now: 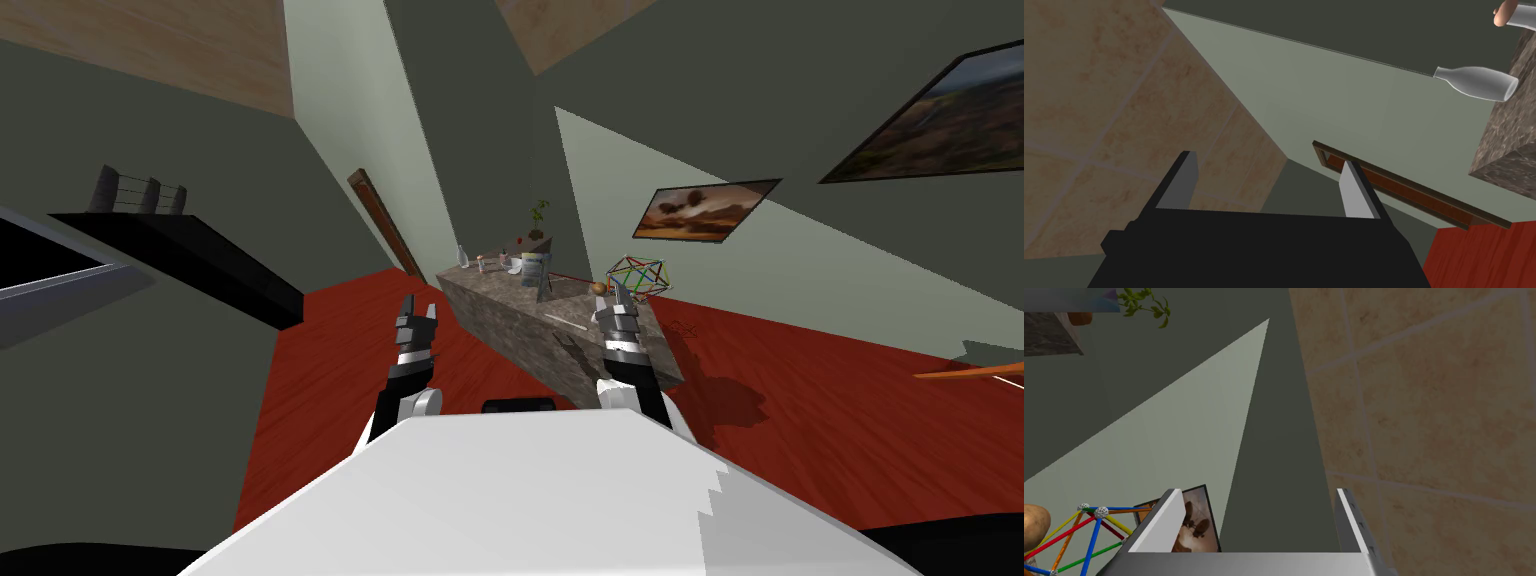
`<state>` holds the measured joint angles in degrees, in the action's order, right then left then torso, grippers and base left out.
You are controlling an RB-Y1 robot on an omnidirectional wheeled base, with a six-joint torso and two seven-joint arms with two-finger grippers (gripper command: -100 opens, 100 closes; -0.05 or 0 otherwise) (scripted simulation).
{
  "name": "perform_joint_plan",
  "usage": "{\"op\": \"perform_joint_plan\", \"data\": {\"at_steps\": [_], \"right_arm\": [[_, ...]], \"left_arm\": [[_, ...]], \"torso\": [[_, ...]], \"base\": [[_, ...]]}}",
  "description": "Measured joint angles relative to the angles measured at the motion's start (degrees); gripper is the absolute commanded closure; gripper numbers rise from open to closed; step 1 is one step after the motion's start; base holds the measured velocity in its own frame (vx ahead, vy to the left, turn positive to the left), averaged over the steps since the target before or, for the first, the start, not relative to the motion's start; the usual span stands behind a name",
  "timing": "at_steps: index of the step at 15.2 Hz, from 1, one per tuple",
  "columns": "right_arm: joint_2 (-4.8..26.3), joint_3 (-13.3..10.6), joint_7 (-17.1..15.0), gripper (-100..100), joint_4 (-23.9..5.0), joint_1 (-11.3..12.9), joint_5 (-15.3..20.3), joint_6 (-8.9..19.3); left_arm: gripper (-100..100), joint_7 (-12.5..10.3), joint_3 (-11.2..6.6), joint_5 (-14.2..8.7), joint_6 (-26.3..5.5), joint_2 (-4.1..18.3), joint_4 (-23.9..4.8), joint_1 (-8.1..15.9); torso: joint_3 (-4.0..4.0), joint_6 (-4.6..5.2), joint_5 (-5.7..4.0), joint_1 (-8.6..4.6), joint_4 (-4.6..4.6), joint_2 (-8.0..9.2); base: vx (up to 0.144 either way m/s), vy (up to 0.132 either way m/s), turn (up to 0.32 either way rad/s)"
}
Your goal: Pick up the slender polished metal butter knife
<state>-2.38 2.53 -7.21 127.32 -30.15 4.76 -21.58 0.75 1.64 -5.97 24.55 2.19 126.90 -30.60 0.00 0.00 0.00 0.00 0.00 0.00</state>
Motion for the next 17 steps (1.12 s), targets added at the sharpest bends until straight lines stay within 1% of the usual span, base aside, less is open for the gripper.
{"op": "perform_joint_plan", "data": {"at_steps": [3,6,10,13,15,17], "right_arm": [[3.19,-0.41,0.12,-100,-0.62,-0.31,0.29,-0.1],[6.41,-0.98,0.31,-100,-1.83,-0.79,0.68,-0.54],[11.15,-2.21,0.8,-100,-3.95,-1.3,1.58,-0.83],[14.13,-3.14,1.15,-100,-4.71,-2.02,2.21,-0.79],[16.58,-3.76,1.36,-100,-6.5,-2.56,2.67,-1.48],[18.85,-4.13,1.42,-100,-7.56,-2.79,2.97,-1.64]], "left_arm": [[0,0.0,0.0,0.0,0.0,0.0,0.0,0.0],[0,0.0,0.0,0.0,0.0,0.0,0.0,0.0],[0,0.0,0.01,0.0,0.0,-0.01,0.0,0.0],[0,0.0,0.01,0.0,0.0,-0.01,0.0,0.0],[0,0.0,0.01,0.0,0.0,-0.01,0.0,0.0],[0,0.0,0.01,0.0,0.0,-0.01,0.0,0.0]], "torso": [[-0.01,-0.01,0.01,0.06,0.0,-0.01],[-0.01,0.0,0.03,0.14,0.0,-0.01],[-0.02,-0.01,0.04,0.19,-0.01,-0.03],[-0.01,-0.01,0.04,0.18,-0.01,-0.02],[-0.03,-0.01,0.05,0.24,-0.01,-0.06],[-0.03,-0.01,0.05,0.23,-0.02,-0.05]], "base": [[0.004,0.024,0.021],[0.006,0.043,0.029],[0.006,0.046,0.028],[0.007,0.051,0.047],[0.018,0.057,0.024],[0.012,0.063,0.043]]}}
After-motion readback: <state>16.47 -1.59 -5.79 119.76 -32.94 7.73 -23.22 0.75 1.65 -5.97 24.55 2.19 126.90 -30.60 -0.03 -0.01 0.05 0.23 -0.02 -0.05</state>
